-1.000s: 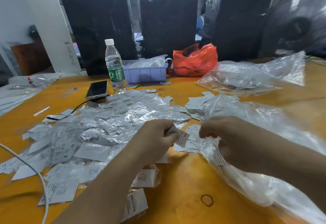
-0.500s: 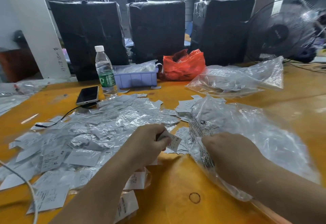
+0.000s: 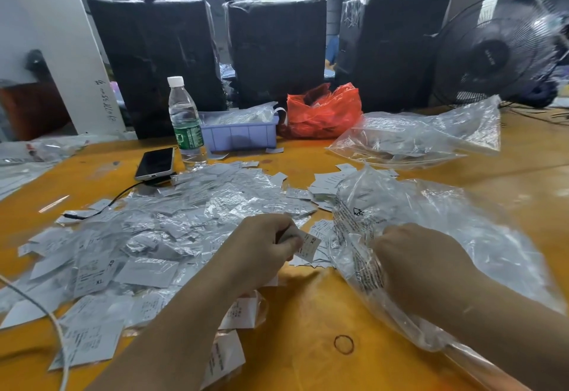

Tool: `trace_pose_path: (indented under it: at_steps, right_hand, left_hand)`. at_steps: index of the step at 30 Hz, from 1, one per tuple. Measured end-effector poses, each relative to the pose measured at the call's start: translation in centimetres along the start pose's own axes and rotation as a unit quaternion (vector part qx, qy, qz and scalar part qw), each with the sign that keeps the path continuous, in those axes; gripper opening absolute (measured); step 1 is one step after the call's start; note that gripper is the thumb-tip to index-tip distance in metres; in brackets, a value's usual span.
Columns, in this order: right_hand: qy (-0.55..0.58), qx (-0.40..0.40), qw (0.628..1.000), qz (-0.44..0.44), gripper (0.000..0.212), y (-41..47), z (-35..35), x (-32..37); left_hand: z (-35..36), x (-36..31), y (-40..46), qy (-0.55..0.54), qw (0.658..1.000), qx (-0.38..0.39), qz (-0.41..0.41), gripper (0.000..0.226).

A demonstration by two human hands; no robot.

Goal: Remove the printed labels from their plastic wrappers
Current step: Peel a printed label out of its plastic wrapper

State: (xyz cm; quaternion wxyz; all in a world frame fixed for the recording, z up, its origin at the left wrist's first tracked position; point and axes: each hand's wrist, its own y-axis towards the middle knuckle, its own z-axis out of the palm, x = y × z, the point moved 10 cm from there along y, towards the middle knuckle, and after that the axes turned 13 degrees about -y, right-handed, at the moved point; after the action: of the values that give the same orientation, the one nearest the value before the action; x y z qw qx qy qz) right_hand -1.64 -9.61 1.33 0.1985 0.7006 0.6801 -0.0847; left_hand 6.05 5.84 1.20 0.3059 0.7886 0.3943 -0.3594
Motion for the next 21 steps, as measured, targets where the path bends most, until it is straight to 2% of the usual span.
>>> trace_pose_path:
  at_steps: [3,7,11,15,19,21]
  right_hand:
    - [0.017,-0.064,0.998,0.005,0.016,0.1,-1.8,-0.3]
    - [0.059,-0.173,0.983,0.0,0.023,0.0,-5.1,-0.9]
    - [0.173,-0.243,0.954,0.02,0.022,-0.4,-6.9,-2.1]
    - [0.381,-0.194,0.904,-0.002,0.024,1.0,-5.8,-1.2]
    - [0.568,-0.09,0.817,-0.026,0.02,3.5,-4.7,0.8]
    - [0.635,-0.052,0.77,-0.036,0.026,4.7,-4.6,1.7]
  left_hand:
    - [-0.1,0.0,0.0,-0.006,1.0,-0.004,0.005,0.019]
    - [-0.1,0.0,0.0,-0.008,1.0,-0.004,0.008,0.019]
    - [-0.2,0.0,0.0,-0.027,1.0,-0.008,0.011,0.015]
    - [-0.9,-0.3,0.0,-0.086,0.996,-0.029,0.014,0.009]
    - [-2.3,-0.4,0.1,-0.166,0.983,-0.074,0.009,0.01]
    - [-2.9,-0.1,0.1,-0.203,0.974,-0.1,0.001,0.016]
